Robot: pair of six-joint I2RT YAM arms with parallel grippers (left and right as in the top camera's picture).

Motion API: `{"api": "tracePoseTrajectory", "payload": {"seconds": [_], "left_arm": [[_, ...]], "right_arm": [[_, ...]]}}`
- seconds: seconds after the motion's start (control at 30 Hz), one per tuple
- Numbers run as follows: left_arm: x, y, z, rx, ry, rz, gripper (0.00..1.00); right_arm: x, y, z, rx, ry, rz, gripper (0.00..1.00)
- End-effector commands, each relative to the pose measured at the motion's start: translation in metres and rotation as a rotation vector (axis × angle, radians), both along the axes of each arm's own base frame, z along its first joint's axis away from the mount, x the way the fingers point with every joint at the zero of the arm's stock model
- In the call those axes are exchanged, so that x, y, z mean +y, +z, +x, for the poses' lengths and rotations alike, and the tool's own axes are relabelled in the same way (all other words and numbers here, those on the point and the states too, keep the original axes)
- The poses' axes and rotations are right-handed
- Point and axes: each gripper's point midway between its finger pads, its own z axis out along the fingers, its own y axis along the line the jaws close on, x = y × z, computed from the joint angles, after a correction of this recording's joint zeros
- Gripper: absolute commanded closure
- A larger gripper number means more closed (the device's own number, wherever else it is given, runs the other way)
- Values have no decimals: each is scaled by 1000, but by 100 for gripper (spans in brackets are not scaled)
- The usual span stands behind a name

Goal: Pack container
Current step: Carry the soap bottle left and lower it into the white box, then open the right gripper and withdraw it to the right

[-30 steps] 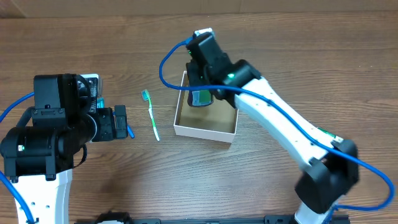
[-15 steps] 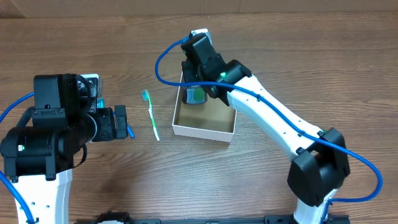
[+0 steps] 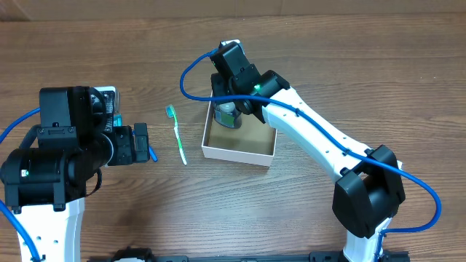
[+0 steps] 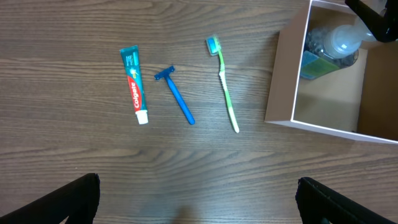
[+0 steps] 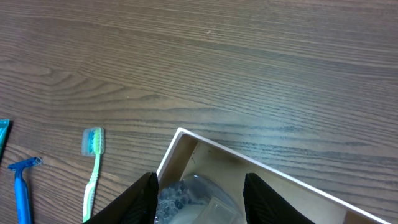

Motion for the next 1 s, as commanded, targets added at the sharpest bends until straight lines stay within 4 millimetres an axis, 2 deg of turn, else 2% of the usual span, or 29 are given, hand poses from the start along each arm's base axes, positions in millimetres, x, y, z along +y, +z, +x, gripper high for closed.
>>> {"api": "tracePoseTrajectory", "payload": {"seconds": [0.0,0.13,0.2,0.27,0.37,0.47,0.5,0.57,0.63,0.77,0.87,0.97], "left_arm": [[3,8,2,-26,-9,19,0],[3,8,2,-26,-9,19,0],[5,8,2,-26,-5,27,0],[7,8,1,-22,2,38,0],[7,8,1,-22,3,40,0],[7,8,1,-21,3,40,0],[7,8,1,-21,3,40,0],[7,8,1,-20,3,40,0],[7,8,1,-21,3,39,0],[7,8,1,-21,2,38,0],[7,8,1,-22,2,38,0],[7,8,1,-22,2,38,0]], "right_arm": [[1,16,4,-31,-7,26,53],[1,18,4,-34,-5,25,49],[0,27,4,-46,-5,34,48],[-1,45,5,-77,-2,49,47],[-12,93,7,-181,-43,70,47],[-40,131,5,-260,-132,60,43],[-49,136,4,-265,-163,58,43],[-82,142,-1,-235,-281,62,43],[-114,134,-7,-166,-394,65,42],[-196,91,-34,83,-684,14,43],[-225,64,-47,206,-725,-33,42],[-237,30,-56,315,-684,-59,43]]}}
